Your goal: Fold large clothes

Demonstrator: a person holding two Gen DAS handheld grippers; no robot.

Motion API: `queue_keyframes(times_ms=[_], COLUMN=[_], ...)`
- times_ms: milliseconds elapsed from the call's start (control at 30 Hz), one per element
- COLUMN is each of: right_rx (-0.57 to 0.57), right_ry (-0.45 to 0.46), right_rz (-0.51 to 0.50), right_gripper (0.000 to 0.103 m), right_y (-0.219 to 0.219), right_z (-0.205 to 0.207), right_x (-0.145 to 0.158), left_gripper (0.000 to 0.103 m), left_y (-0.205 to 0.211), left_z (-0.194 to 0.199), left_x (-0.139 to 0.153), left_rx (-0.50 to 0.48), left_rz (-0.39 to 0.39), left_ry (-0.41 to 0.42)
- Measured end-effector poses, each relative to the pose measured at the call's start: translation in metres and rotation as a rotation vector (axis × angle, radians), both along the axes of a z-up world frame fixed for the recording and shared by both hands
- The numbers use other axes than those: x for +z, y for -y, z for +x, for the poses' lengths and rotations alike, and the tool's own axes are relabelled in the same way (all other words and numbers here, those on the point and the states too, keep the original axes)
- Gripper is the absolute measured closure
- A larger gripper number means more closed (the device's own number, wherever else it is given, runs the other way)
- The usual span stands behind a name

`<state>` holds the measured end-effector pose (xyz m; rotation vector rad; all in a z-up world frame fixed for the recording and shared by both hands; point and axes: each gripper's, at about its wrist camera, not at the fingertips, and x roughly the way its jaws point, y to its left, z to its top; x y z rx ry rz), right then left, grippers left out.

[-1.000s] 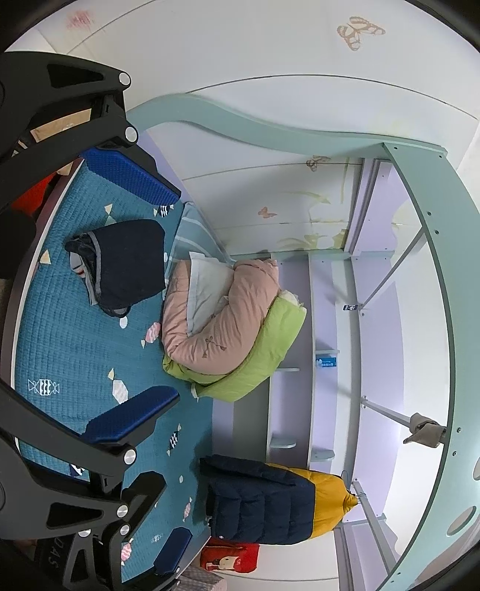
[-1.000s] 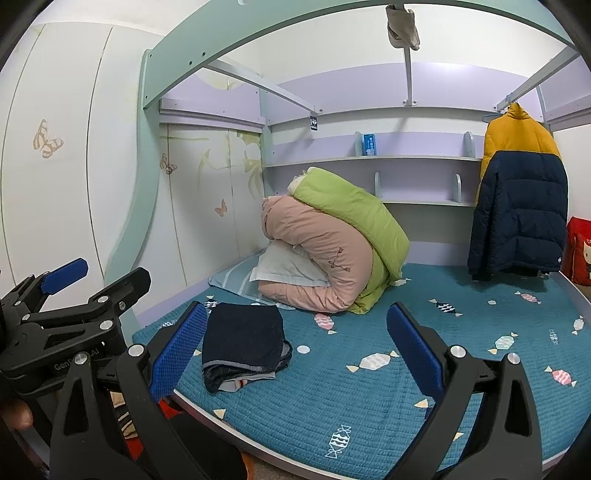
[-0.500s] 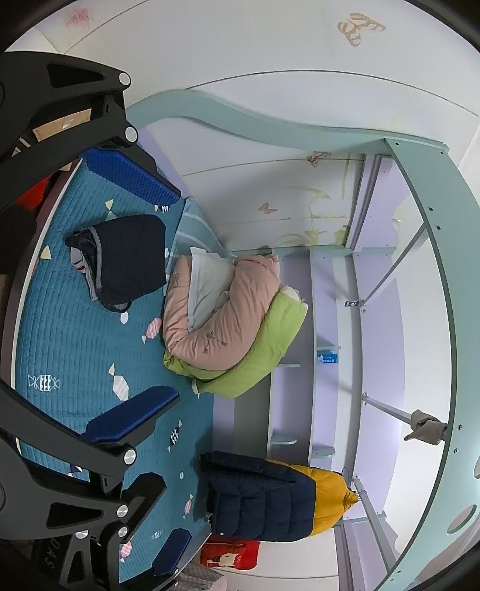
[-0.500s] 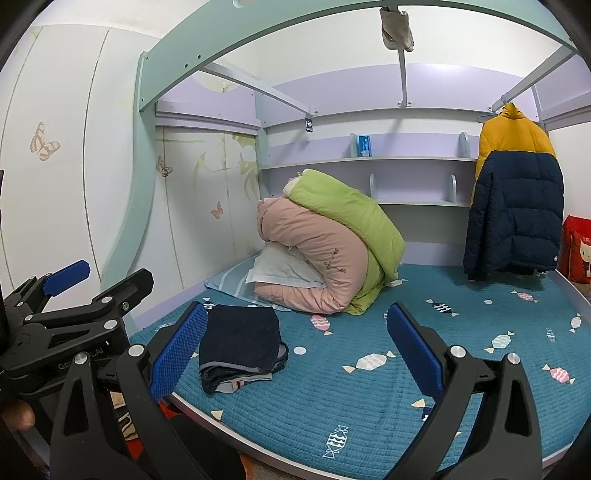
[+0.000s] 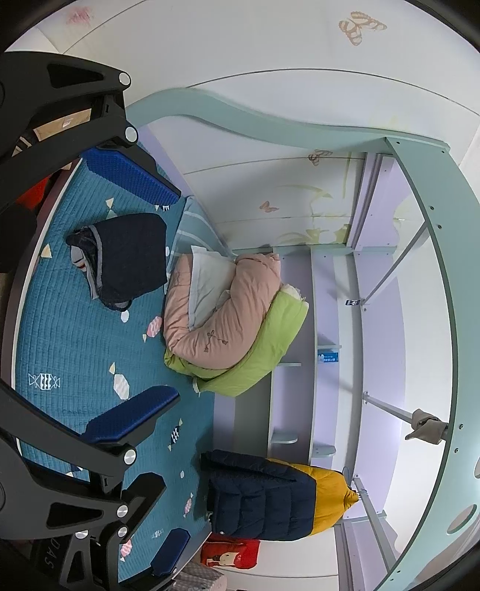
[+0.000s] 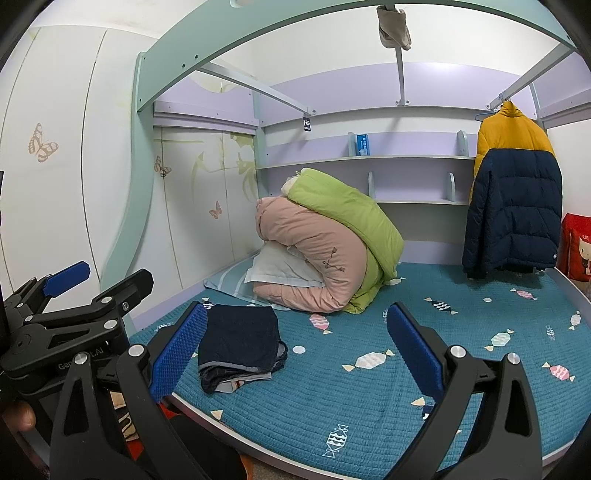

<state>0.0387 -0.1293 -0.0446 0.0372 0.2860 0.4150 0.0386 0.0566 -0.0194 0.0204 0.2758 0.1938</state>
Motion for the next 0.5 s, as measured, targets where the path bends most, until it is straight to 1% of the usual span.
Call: queue_keyframes(times_ms=[500], right_rx=[-0.005], right_ry=[0.006], right_rz=[0.001], right_gripper=[0.009], right_y=[-0.0039], right_z=[-0.0001], right_x=[-0.0005], left_gripper=[0.005], left_y=[0.0011], left_z=[0.0006], left_x=[0.0003], left_rx=[0.005], left_rz=[0.006], left_ry=[0.004])
